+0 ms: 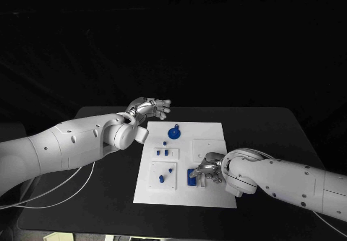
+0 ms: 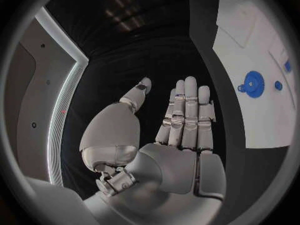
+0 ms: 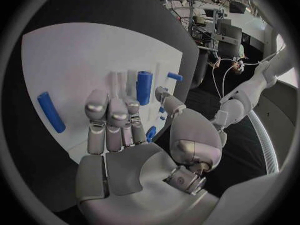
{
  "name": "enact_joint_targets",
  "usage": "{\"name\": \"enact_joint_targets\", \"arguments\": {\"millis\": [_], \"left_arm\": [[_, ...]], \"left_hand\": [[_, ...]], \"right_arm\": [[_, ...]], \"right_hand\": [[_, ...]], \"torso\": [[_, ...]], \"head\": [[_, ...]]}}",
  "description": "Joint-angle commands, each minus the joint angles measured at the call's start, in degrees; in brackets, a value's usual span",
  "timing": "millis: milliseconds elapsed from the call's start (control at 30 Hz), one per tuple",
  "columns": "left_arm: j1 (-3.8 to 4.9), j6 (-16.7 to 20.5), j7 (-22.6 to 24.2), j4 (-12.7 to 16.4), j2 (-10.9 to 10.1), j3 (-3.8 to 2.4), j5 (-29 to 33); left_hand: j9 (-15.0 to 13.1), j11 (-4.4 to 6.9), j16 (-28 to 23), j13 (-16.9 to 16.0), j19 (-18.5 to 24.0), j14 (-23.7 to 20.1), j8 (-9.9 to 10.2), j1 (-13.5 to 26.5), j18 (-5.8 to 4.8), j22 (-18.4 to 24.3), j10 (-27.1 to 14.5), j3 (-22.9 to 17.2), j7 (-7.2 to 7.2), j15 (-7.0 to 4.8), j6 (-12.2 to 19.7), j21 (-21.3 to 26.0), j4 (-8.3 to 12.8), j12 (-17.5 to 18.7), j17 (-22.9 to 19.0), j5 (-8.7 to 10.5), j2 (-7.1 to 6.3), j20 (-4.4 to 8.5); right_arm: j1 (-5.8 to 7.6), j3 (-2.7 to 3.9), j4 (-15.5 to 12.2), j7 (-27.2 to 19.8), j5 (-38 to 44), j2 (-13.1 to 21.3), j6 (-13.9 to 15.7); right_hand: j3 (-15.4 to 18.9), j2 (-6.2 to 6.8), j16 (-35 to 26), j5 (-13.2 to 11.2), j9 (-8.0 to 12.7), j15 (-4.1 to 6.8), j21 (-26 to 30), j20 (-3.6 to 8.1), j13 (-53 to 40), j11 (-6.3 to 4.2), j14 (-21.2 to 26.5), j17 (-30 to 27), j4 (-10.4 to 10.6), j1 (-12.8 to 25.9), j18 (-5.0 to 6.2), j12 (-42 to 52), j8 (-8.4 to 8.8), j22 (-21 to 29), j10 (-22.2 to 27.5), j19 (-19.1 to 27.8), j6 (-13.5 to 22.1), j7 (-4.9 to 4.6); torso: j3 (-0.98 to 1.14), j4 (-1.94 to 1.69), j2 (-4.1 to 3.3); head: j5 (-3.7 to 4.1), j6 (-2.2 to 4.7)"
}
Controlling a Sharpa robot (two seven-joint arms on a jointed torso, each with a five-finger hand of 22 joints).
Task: Assemble the parts on the task board
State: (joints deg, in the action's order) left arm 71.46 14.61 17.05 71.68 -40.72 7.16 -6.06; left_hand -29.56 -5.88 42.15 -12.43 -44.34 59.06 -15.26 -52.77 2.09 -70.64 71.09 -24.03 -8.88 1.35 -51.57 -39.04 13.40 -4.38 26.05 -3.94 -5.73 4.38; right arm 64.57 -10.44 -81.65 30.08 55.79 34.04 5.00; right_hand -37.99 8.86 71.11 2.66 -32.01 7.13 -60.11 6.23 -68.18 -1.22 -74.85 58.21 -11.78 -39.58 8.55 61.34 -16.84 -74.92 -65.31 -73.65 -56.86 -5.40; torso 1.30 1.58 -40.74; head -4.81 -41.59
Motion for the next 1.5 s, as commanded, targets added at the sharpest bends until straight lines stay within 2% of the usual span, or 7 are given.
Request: {"name": "enact_joint_targets", "arguments": {"millis": [33,267,567,700,967,1200,1500], "left_arm": [[0.05,-0.71,0.25,0.07,0.11,-0.04,0.3],[0.05,-0.63,0.35,-0.07,0.09,-0.04,0.3],[0.05,-0.54,0.4,-0.4,-0.17,-0.03,0.3],[0.04,-0.6,0.39,-0.43,-0.14,-0.03,0.3],[0.04,-0.67,0.34,-0.42,-0.06,-0.02,0.3],[0.04,-0.69,0.31,-0.36,0.04,-0.02,0.3],[0.04,-0.78,0.27,-0.22,-0.05,-0.01,0.3]], "left_hand": [[0.09,0.02,-0.27,0.08,0.02,0.01,-0.22,0.41,0.91,-0.08,-0.42,0.25,0.0,0.2,0.21,0.25,0.05,0.13,0.1,-0.12,0.21,-0.27],[0.09,0.03,-0.29,0.08,0.01,0.02,-0.22,0.39,0.92,-0.09,-0.42,0.23,0.01,0.2,0.2,0.27,0.06,0.12,0.13,-0.14,0.25,-0.27],[0.1,0.04,-0.3,0.07,-0.01,0.04,-0.24,0.37,0.92,-0.11,-0.39,0.23,0.02,0.19,0.18,0.29,0.08,0.09,0.17,-0.16,0.25,-0.26],[0.1,0.05,-0.31,0.07,-0.01,0.05,-0.26,0.36,0.93,-0.12,-0.37,0.24,0.02,0.19,0.16,0.3,0.1,0.08,0.19,-0.16,0.24,-0.26],[0.1,0.06,-0.33,0.07,-0.02,0.06,-0.27,0.34,0.93,-0.13,-0.34,0.24,0.03,0.19,0.14,0.32,0.12,0.06,0.23,-0.16,0.23,-0.26],[0.11,0.07,-0.35,0.06,-0.03,0.06,-0.29,0.34,0.93,-0.15,-0.32,0.25,0.04,0.19,0.12,0.34,0.13,0.04,0.25,-0.15,0.21,-0.26],[0.11,0.08,-0.37,0.06,-0.04,0.07,-0.3,0.36,0.93,-0.16,-0.31,0.25,0.04,0.19,0.1,0.36,0.13,0.03,0.28,-0.14,0.22,-0.27]], "right_arm": [[-0.25,-0.13,-0.34,-1.04,1.01,-0.02,0.46],[-0.21,0.02,-2.5,-3.66,1.09,3.01,1.79],[2.39,3.08,-7.4,-6.09,0.6,10.29,1.33],[3.69,3.51,-8.42,-5.36,0.96,12.95,0.39],[4.27,3.41,-7.07,-1.17,5.03,15.95,-5.44],[4.11,1.59,-6.75,1.31,10.19,16.68,-7.15],[2.0,0.76,-6.16,2.4,11.47,16.62,-7.49]], "right_hand": [[-0.05,-0.32,-0.33,0.2,-0.1,0.16,0.15,0.37,-0.07,0.12,0.08,0.07,-0.62,-0.86,6.45,-0.1,-0.06,-0.64,0.07,-0.17,-0.09,0.07],[0.02,0.22,-0.44,0.3,-0.02,0.11,0.22,0.2,-0.05,0.17,0.06,0.04,-0.53,-0.85,6.45,-0.15,0.06,-0.6,0.03,-0.18,-0.06,0.02],[-0.53,0.98,-0.6,0.3,0.11,-0.01,0.36,0.12,-0.08,0.32,-0.04,0.01,-0.37,-1.86,6.45,-0.15,0.45,-0.48,-0.05,-0.33,0.41,-0.14],[-0.68,0.85,-0.62,0.29,0.09,-0.04,0.37,0.11,-0.1,0.34,-0.08,0.02,-0.54,-2.46,6.45,-0.14,0.45,-0.47,-0.08,-0.39,0.38,-0.16],[-0.65,0.65,-0.63,0.27,-0.01,-0.06,0.35,0.0,-0.12,0.32,-0.16,0.04,-0.92,-3.22,6.45,-0.13,0.32,-0.5,-0.12,-0.43,0.08,-0.13],[-0.19,1.23,-0.64,0.15,-0.08,-0.07,0.34,-0.24,-0.1,0.33,-0.19,0.07,-0.57,-2.71,6.45,-0.19,0.28,-0.54,-0.1,-0.37,-0.03,-0.13],[0.61,2.33,-0.74,0.15,-0.14,-0.13,0.42,-0.56,-0.05,0.38,-0.16,0.07,1.19,-0.92,6.45,-0.38,0.4,-0.54,0.03,-0.23,0.15,-0.17]], "torso": [[0.04,-0.01,-0.03],[0.02,0.01,0.01],[0.08,0.12,0.02],[0.15,0.14,0.03],[0.07,0.08,-0.02],[0.14,0.16,-0.03],[0.03,-0.03,-0.04]], "head": [[-0.03,0.01],[0.16,0.29],[0.53,0.7],[0.87,0.98],[2.17,1.29],[3.02,1.41],[3.93,1.18]]}}
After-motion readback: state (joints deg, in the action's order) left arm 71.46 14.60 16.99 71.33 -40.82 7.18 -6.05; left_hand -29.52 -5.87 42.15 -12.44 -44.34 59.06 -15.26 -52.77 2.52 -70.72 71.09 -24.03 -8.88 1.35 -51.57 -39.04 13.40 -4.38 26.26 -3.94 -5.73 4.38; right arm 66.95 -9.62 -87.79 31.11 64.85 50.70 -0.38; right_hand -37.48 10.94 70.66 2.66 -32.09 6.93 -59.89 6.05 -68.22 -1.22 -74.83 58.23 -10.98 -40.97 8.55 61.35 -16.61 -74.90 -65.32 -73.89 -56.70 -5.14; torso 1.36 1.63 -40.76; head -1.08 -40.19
